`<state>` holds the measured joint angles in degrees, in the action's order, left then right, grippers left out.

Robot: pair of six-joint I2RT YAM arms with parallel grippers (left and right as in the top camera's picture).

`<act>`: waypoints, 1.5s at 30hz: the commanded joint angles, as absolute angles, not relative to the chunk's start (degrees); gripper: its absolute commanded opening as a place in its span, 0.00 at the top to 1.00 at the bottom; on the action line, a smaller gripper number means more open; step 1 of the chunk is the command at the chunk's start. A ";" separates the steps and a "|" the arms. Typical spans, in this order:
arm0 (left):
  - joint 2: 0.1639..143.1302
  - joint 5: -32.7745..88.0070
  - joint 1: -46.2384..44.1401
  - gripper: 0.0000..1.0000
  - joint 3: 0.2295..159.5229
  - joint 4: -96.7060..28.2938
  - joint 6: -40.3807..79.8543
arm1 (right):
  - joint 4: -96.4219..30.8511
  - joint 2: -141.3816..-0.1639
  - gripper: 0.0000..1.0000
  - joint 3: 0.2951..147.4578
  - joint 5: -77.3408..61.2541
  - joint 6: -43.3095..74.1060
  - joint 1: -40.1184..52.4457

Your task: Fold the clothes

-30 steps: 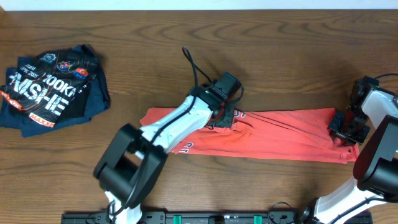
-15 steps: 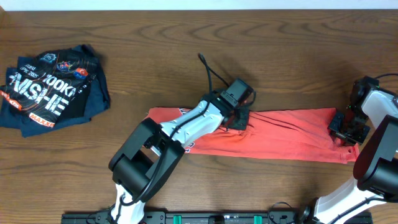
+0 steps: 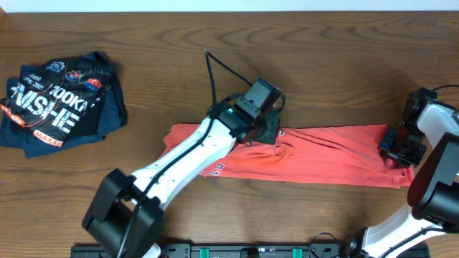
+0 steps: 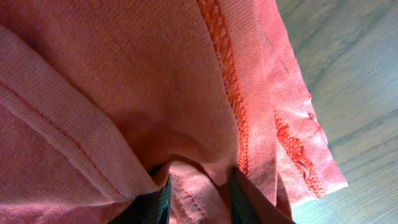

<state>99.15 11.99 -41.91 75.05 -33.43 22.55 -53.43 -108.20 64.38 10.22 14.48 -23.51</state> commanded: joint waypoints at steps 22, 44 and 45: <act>115.50 13.02 -47.44 0.84 71.44 -25.17 25.50 | -51.59 -110.89 0.69 63.31 4.03 15.16 -23.57; 95.11 0.47 -28.58 0.71 71.57 -43.64 21.52 | -60.45 -109.10 0.46 73.43 2.00 11.55 -25.61; 95.11 0.47 -28.21 0.71 71.57 -44.21 21.52 | -61.17 -109.06 0.38 74.15 2.57 10.52 -25.89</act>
<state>94.76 1.48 -29.23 71.75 -43.11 22.41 -60.36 -109.54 71.07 3.81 13.15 -24.64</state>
